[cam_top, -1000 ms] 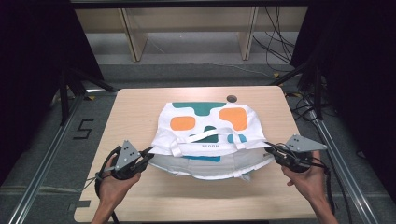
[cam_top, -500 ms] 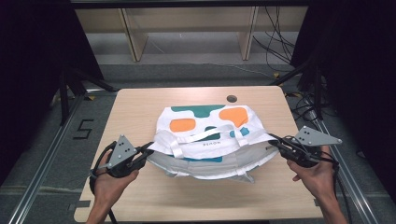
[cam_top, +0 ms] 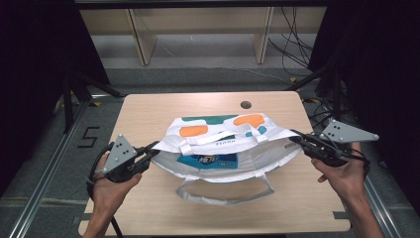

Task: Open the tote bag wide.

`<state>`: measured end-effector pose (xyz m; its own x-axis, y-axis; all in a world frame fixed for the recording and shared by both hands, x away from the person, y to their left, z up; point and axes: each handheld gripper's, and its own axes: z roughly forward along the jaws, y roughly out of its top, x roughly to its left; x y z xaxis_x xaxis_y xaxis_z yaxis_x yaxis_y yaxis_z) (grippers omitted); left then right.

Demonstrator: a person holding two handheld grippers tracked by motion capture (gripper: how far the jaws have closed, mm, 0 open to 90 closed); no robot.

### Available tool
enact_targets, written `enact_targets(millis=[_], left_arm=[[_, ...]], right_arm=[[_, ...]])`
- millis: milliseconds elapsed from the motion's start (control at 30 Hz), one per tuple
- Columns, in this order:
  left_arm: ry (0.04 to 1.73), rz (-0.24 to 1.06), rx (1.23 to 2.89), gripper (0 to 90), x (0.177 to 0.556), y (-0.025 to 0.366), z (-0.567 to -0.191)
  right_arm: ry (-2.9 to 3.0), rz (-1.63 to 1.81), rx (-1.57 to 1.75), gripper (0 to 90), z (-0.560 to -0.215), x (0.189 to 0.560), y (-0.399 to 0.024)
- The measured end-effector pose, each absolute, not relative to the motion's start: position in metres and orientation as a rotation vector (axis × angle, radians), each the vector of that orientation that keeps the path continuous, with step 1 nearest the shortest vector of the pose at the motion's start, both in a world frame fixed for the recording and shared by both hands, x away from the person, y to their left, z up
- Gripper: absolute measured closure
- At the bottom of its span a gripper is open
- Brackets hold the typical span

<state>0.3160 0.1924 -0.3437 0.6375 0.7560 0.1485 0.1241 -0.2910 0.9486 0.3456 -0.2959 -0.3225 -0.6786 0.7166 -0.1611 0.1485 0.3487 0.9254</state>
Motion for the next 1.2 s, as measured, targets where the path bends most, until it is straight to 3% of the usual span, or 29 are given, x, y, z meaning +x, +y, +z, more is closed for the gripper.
enact_targets(millis=[700,1200], left_arm=[[0.591,0.812,1.659,86.2,0.303,0.194,-0.276],[0.694,0.758,1.626,86.0,0.364,0.189,-0.285]], right_arm=[[1.988,1.421,0.671,88.7,-0.25,0.341,-0.306],[1.978,1.36,0.767,88.6,-0.257,0.393,-0.305]])
